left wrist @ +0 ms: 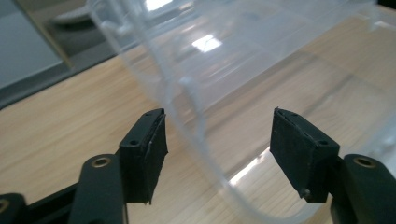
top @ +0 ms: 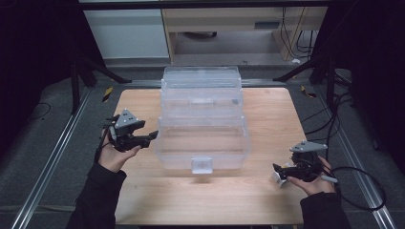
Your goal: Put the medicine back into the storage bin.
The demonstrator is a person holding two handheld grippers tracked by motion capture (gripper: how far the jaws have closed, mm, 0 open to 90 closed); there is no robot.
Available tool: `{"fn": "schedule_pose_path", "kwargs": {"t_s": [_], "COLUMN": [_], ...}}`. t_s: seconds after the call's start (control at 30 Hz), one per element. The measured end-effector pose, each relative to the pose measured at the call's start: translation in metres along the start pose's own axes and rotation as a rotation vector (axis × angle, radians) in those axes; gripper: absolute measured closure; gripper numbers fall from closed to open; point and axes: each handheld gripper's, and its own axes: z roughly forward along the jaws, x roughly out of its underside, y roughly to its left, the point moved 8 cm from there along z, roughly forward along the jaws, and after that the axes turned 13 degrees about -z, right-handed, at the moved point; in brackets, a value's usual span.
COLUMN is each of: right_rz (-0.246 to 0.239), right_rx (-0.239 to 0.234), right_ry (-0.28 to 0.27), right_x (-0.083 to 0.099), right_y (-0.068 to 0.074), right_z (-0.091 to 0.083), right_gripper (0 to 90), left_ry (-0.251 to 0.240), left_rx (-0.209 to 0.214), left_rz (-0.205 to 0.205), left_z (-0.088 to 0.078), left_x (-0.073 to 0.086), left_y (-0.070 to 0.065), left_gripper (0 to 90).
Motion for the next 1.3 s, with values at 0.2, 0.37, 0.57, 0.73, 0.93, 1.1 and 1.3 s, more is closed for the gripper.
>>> {"fn": "schedule_pose_path", "kwargs": {"t_s": [0.2, 0.37, 0.57, 0.73, 0.93, 1.1, 1.3], "right_rz": [0.004, 0.0, 0.002, -0.003, -0.006, 0.005, -0.001], "right_rx": [0.007, -0.015, -0.056, -0.093, -0.112, -0.125, -0.127], "right_ry": [0.083, 0.159, 0.258, 0.355, 0.396, 0.413, 0.431], "right_x": [0.012, 0.022, 0.032, 0.036, 0.039, 0.039, 0.038], "right_y": [0.007, 0.009, 0.008, 0.01, 0.011, 0.01, 0.01], "right_z": [-0.003, 0.005, 0.018, 0.027, 0.032, 0.034, 0.032], "right_gripper": [8.8, 10.3, 18.3, 19.7, 25.5, 27.2, 30.2], "left_ry": [-0.002, 0.022, 0.042, 0.05, 0.059, 0.069, 0.079], "left_rx": [-0.038, -0.038, -0.047, -0.046, -0.044, -0.043, -0.046], "left_rz": [-0.106, -0.111, -0.111, -0.115, -0.115, -0.11, -0.112], "left_z": [0.0, 0.004, 0.008, 0.009, 0.011, 0.012, 0.014], "left_x": [0.017, 0.025, 0.03, 0.032, 0.034, 0.035, 0.037], "left_y": [0.026, 0.03, 0.033, 0.035, 0.035, 0.036, 0.037], "left_gripper": [33.5, 32.0, 31.7, 31.7, 31.5, 31.2, 31.2]}}
